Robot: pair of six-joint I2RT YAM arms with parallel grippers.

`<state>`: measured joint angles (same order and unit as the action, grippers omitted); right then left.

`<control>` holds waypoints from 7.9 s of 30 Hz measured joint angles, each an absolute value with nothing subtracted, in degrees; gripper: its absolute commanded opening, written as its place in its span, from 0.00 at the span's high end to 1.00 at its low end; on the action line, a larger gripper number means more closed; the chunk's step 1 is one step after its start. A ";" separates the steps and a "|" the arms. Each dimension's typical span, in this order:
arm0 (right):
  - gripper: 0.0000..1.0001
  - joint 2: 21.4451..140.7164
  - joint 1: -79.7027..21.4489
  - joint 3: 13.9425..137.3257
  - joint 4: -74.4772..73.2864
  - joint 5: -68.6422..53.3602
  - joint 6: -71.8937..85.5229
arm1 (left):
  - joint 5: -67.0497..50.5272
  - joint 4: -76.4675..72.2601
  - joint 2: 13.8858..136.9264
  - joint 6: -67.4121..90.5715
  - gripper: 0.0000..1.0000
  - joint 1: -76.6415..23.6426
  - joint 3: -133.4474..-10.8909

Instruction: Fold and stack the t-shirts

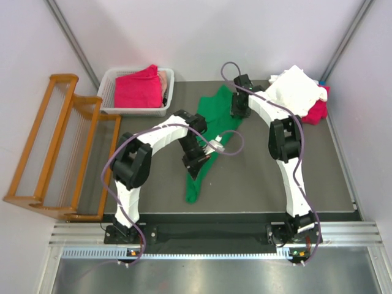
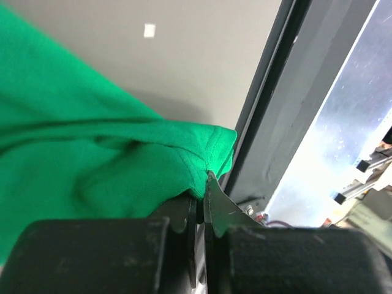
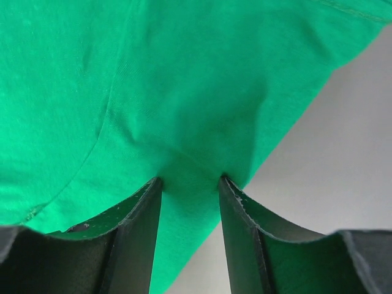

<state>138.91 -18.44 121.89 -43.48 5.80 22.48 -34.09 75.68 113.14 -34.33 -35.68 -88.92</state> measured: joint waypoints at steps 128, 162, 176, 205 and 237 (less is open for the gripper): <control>0.18 88.27 -40.03 66.65 -43.18 -0.51 23.20 | -44.38 76.53 99.31 -36.95 0.01 -5.39 -90.00; 0.36 101.62 -46.61 69.32 -34.35 -7.14 22.13 | -50.33 76.73 94.74 -38.02 0.01 12.34 -81.45; 0.36 101.84 -43.81 69.32 -34.30 -2.72 19.59 | -50.33 76.75 94.32 -39.20 0.01 12.34 -79.48; 0.76 100.86 -43.94 67.05 -34.04 -4.78 21.65 | -50.19 76.73 94.32 -39.20 0.01 12.34 -79.50; 0.66 111.59 -58.98 89.23 -44.25 -7.57 18.59 | -48.47 76.73 94.35 -39.27 0.01 12.67 -79.50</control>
